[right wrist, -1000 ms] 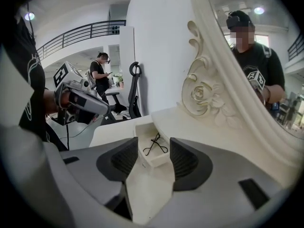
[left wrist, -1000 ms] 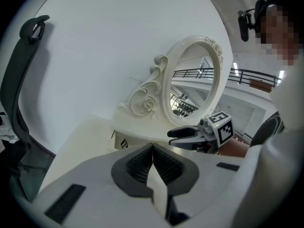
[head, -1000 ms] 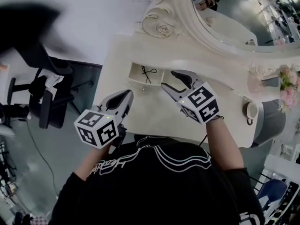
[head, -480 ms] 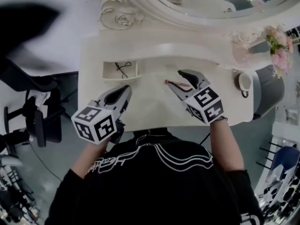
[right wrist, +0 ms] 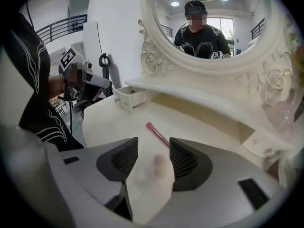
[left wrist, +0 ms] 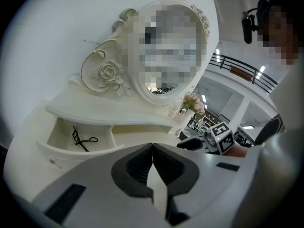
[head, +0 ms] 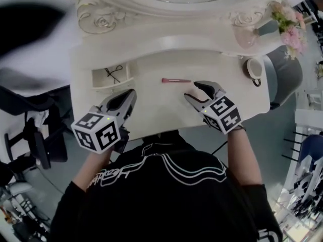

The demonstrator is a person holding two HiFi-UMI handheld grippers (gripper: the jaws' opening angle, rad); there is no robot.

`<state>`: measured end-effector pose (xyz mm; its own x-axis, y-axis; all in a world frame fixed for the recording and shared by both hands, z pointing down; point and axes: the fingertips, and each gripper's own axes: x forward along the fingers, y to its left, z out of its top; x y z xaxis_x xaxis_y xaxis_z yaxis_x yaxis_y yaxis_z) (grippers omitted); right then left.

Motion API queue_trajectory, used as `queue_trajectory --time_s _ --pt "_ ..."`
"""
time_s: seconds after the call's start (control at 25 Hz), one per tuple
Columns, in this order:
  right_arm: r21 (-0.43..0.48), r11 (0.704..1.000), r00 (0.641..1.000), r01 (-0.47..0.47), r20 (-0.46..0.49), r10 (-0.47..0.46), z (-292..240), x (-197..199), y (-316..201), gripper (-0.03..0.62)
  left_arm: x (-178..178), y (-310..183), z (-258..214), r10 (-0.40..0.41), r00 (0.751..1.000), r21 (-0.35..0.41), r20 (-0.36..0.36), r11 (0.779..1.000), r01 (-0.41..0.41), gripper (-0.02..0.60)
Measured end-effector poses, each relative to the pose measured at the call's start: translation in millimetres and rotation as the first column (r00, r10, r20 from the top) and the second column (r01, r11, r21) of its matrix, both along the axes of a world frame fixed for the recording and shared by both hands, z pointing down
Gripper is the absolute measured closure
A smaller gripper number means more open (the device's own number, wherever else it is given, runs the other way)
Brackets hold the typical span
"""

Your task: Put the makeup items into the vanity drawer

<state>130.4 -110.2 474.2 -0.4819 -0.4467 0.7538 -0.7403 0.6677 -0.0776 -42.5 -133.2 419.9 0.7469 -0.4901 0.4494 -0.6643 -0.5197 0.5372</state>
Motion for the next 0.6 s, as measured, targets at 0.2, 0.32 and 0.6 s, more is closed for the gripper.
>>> queue_trajectory --time_s 0.2,0.32,0.6 --pt "-0.029 0.998 0.999 -0.047 0.006 0.047 18 13 14 0.382 12 6 9 0.039 0.999 -0.027 0.011 0.999 -0.039 0.558" --pt "-0.037 0.994 0.995 -0.104 0.002 0.104 27 22 18 0.382 18 8 13 0.059 0.998 -0.040 0.005 0.997 -0.059 0.558" --pt "-0.070 0.976 0.978 -0.208 -0.013 0.208 53 40 21 0.384 27 11 17 0.087 0.996 -0.050 -0.005 0.995 -0.087 0.558"
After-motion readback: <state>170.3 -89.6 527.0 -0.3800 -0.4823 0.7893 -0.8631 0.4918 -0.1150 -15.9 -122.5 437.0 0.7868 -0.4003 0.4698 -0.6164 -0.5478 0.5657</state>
